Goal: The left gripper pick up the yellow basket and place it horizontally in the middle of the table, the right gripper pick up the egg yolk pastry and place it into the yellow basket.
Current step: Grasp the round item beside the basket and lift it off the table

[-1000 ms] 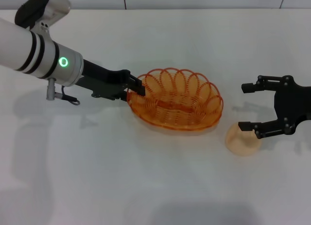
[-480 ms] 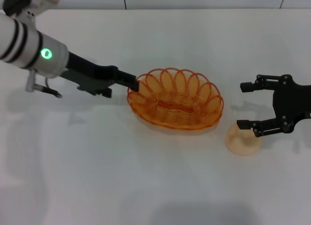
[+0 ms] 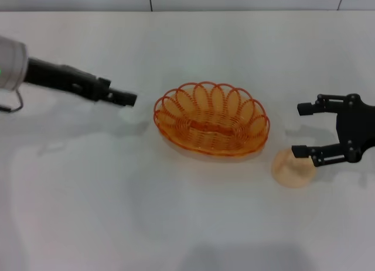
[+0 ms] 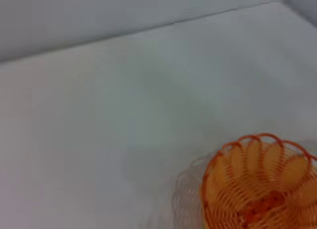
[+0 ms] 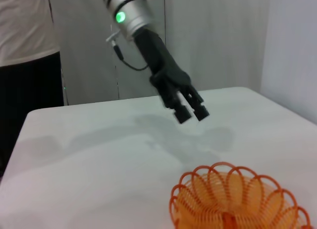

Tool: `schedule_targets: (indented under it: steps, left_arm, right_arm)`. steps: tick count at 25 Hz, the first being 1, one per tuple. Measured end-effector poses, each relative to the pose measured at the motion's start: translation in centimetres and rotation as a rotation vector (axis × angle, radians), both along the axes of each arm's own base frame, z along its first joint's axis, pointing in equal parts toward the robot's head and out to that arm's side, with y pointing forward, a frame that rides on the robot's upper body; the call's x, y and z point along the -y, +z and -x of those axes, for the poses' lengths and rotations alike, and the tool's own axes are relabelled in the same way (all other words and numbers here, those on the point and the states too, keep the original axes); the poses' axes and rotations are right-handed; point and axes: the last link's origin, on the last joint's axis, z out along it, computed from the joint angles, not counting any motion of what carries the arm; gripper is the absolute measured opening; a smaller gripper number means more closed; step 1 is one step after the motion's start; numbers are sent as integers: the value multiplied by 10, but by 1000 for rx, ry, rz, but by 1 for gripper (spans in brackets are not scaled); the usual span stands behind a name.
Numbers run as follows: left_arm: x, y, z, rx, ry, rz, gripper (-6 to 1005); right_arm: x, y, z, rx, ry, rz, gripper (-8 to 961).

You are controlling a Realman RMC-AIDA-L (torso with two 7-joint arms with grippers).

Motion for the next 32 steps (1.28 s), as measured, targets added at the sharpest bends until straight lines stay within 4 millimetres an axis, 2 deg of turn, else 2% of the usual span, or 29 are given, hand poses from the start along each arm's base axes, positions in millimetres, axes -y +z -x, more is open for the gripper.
schedule_targets:
  steps: [8, 12, 17, 25, 32]
  left_arm:
    - [47, 3, 33, 85, -390, -47, 893]
    - [62, -8, 48, 83, -456, -48, 893]
    - [71, -19, 59, 65, -508, -59, 893]
    - [77, -10, 71, 38, -534, -134, 893]
    - [79, -11, 76, 15, -550, -164, 893]
  right_arm:
    - [8, 0, -9, 9, -38, 17, 826]
    - [12, -4, -9, 26, -46, 39, 812]
    - [11, -14, -6, 62, -78, 72, 808]
    - [6, -25, -9, 112, -131, 72, 808]
    - [6, -29, -9, 122, -152, 75, 806]
